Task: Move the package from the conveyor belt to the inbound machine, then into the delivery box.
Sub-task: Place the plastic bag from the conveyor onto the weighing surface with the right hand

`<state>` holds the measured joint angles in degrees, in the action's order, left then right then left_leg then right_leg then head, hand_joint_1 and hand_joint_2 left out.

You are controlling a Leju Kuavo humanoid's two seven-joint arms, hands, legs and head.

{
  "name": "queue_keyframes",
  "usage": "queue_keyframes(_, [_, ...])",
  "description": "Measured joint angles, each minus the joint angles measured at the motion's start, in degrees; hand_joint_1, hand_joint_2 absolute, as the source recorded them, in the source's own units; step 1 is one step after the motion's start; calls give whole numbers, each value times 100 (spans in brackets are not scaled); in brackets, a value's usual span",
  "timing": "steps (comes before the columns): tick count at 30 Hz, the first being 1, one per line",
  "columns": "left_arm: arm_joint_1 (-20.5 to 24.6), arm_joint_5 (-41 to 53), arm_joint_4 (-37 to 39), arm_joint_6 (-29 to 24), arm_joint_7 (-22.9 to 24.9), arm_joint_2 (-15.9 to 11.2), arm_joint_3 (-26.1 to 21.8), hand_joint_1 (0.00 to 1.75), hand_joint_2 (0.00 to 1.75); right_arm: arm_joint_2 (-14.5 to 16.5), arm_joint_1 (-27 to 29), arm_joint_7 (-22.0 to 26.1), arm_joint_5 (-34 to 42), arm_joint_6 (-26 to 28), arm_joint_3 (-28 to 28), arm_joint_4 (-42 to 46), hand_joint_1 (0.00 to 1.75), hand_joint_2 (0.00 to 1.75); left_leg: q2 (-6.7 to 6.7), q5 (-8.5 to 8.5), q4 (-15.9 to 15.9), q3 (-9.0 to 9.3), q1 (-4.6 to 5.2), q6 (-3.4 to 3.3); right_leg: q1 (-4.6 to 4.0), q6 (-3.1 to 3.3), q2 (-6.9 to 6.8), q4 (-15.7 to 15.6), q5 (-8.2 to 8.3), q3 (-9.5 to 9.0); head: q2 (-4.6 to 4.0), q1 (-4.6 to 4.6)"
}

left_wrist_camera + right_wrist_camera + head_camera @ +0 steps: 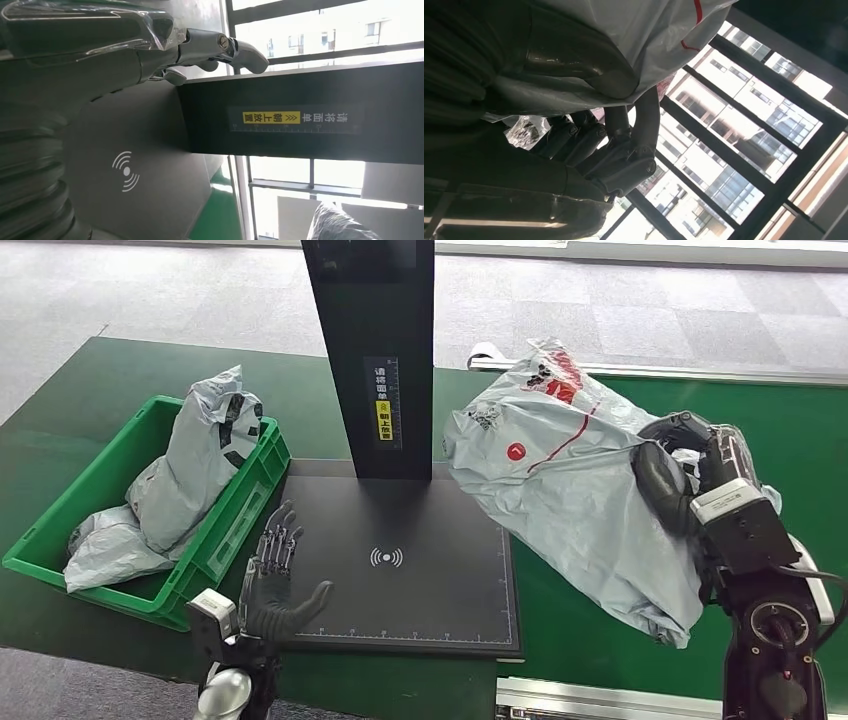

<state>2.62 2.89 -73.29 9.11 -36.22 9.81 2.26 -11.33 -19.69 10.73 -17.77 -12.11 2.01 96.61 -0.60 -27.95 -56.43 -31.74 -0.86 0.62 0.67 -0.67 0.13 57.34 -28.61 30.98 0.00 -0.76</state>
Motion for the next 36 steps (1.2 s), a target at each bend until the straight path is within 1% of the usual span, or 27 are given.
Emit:
queue_keyframes(3, [40,3,-1,2,-1,-1,-11,0,175,-72,-202,-72,73,-154,-192,-99,175,175,1,0,0,-4,0,0,0,0,0,1,0,0,0,1])
queue_keyframes(6, [127,8,0,-3,0,-5,-34,0,175,-130,-566,-199,226,-545,-554,-482,175,175,10,0,0,-5,0,0,0,0,6,2,1,1,0,1])
queue_keyframes(8, [208,-6,-1,-31,-1,-18,-63,0,175,-134,-920,-252,388,-786,-924,-912,175,175,9,4,1,-3,0,-1,-1,-1,6,2,3,-1,0,1])
queue_keyframes(11, [269,-90,-44,-108,32,-62,-137,0,175,-70,-1532,-380,761,-1091,-1620,-1624,175,175,8,11,1,-1,-2,0,-4,-1,6,5,5,-5,0,1])
queue_keyframes(13, [280,-150,-94,-141,81,-97,-189,0,175,45,-1933,-505,984,-1212,-2094,-2085,175,175,8,13,1,0,-4,2,-7,0,6,8,6,-12,0,1])
queue_keyframes(17, [300,-221,-143,-205,142,-143,-262,0,175,398,-2601,-663,1300,-1343,-2986,-2955,175,175,7,16,0,-1,-7,4,-9,3,5,14,7,-27,0,1])
queue_keyframes(22, [261,-254,-222,-290,149,-186,-316,0,175,743,-2981,-680,1496,-1507,-3668,-3541,175,175,2,16,0,-6,-8,4,-10,3,3,14,7,-25,0,2])
queue_keyframes(23, [247,-271,-246,-306,150,-195,-320,0,175,793,-3032,-690,1544,-1527,-3777,-3614,160,175,2,16,0,-6,-8,4,-10,3,3,14,7,-24,0,1])
queue_keyframes(26, [220,-310,-300,-332,166,-219,-328,0,175,927,-3152,-744,1684,-1602,-4057,-3783,29,175,2,16,0,-6,-8,4,-9,3,2,14,7,-24,0,2])
queue_keyframes(27, [215,-316,-314,-342,173,-227,-329,0,175,965,-3184,-768,1719,-1621,-4135,-3829,0,175,1,16,0,-6,-8,4,-9,3,2,14,7,-25,0,2])
queue_keyframes(31, [174,-321,-372,-374,198,-246,-331,0,175,1029,-3268,-799,1852,-1559,-4378,-3966,0,175,0,16,0,-5,-8,4,-9,3,2,13,7,-24,0,2])
queue_keyframes(36, [119,-321,-411,-380,210,-267,-331,0,175,926,-3245,-635,2253,-1414,-4465,-4053,0,175,-1,16,-1,-5,-8,4,-9,3,2,13,7,-21,0,2])
